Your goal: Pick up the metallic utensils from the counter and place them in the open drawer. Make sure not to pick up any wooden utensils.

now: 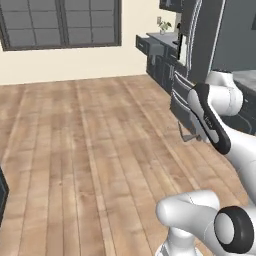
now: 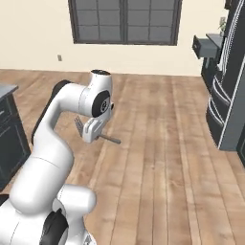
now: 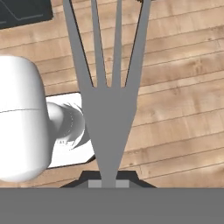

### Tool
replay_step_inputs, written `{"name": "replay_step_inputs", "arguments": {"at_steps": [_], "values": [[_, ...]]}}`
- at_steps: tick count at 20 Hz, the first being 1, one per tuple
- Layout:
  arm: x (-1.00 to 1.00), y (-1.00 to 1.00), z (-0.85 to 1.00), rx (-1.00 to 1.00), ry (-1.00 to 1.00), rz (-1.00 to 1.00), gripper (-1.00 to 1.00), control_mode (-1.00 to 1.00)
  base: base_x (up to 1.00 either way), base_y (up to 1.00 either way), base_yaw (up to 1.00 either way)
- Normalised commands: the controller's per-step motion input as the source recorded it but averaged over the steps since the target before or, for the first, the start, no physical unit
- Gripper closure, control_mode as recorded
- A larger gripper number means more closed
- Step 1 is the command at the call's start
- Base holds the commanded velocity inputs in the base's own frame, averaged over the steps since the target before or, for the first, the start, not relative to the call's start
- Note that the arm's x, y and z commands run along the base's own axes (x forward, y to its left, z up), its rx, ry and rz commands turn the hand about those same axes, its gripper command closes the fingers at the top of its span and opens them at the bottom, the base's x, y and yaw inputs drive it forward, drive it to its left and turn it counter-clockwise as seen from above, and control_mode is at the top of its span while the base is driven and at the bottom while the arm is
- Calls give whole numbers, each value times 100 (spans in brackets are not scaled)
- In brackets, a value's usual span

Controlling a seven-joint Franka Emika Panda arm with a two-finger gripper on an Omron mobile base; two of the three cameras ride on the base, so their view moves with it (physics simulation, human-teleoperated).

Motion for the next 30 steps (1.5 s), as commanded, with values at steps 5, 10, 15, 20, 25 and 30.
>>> {"name": "replay_step_inputs", "arguments": {"at_steps": [5,10,15,20,25,30], "values": [[0,0,0,0,0,0,100,100,100,63,-46],[0,0,0,0,0,0,100,100,100,58,-41],[0,0,0,0,0,0,100,100,100,41,-33],[0,0,0,0,0,0,100,100,96,65,-5],[0,0,0,0,0,0,100,100,90,41,6],[0,0,0,0,0,0,100,100,100,13,6]]}}
